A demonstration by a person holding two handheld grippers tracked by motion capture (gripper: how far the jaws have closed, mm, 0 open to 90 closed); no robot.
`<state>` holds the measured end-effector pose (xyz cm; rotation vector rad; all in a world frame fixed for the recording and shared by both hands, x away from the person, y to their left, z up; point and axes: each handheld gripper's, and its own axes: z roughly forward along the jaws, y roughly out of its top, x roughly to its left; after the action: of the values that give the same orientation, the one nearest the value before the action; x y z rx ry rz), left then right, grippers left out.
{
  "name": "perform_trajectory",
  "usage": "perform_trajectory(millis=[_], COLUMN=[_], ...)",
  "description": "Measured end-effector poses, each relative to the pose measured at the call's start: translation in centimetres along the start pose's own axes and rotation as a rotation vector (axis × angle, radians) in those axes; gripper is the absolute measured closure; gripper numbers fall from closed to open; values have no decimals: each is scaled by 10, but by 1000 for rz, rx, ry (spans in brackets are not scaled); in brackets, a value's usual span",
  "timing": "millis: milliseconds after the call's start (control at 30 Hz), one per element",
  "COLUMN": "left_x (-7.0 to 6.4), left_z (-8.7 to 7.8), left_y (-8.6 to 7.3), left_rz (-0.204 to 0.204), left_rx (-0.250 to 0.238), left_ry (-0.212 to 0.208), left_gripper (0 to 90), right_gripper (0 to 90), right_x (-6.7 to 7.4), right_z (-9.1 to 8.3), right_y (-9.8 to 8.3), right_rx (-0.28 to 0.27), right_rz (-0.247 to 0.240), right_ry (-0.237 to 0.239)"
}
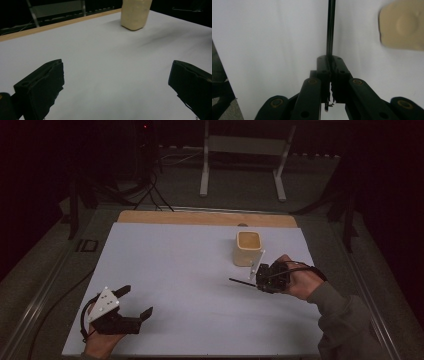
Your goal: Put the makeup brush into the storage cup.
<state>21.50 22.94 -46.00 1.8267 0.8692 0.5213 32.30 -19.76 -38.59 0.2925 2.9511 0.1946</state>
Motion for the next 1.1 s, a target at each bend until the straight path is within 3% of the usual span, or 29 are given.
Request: perform_trajectory(millis=[400,767,1100], left_x=[-18,-45,-59], left_z=[33,66,82], left_y=[32,49,57], left_rz=[74,110,130], left_rx=[-16,-30,-31], left_ry=[-89,-189,-235], left_gripper=[16,16,17], right_gripper=[860,860,860], right_x=[3,10,16], right_z=[-11,-13,-19], right_y=[20,37,46], right_rx=[4,-4,-25], right_rz=[-71,-137,-188], right_ry=[-13,-7,-4])
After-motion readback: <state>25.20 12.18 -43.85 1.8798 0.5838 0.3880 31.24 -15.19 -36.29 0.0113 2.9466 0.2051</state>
